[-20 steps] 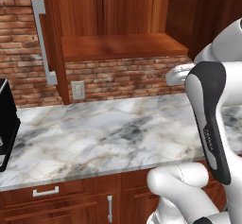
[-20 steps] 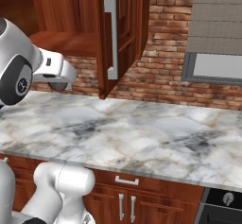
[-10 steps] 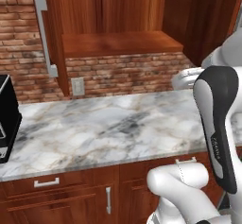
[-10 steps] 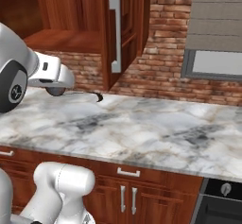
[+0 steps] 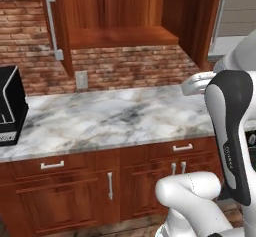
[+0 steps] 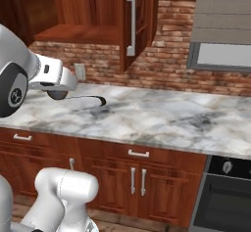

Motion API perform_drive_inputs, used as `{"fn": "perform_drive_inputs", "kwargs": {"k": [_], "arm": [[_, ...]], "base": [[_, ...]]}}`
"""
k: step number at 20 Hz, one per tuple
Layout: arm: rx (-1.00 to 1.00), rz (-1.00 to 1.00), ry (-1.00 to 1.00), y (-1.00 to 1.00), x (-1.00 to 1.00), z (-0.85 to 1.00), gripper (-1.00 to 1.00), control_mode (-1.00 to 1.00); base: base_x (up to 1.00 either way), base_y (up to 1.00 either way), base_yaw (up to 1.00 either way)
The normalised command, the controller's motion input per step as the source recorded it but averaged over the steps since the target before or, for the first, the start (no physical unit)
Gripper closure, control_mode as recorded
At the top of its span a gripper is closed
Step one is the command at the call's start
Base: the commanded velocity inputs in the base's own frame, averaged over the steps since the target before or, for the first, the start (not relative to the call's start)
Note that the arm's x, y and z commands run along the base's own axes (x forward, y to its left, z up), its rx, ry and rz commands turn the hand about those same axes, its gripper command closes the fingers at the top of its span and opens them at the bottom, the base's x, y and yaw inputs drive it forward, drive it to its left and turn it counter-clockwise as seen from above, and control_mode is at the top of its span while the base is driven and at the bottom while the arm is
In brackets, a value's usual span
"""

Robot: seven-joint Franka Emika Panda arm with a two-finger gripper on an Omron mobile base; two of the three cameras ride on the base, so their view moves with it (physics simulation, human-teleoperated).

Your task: Open the cabinet and move the ladle to the pot. Then close the cabinet.

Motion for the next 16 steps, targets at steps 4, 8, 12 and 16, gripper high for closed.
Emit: {"fn": "perform_drive_inputs", "kwargs": {"k": [4,8,12,16], "arm": [[0.00,0.00,0.00,0.00,0.00,0.00,1.00,1.00],[0.00,0.00,0.00,0.00,0.00,0.00,1.00,1.00],[0.00,0.00,0.00,0.00,0.00,0.00,1.00,1.00],[0.00,0.00,0.00,0.00,0.00,0.00,1.00,1.00]], "base": [[-0.69,-0.10,0.00],[-0.58,-0.18,0.00],[-0.52,-0.18,0.00],[-0.22,-0.38,0.00]]}}
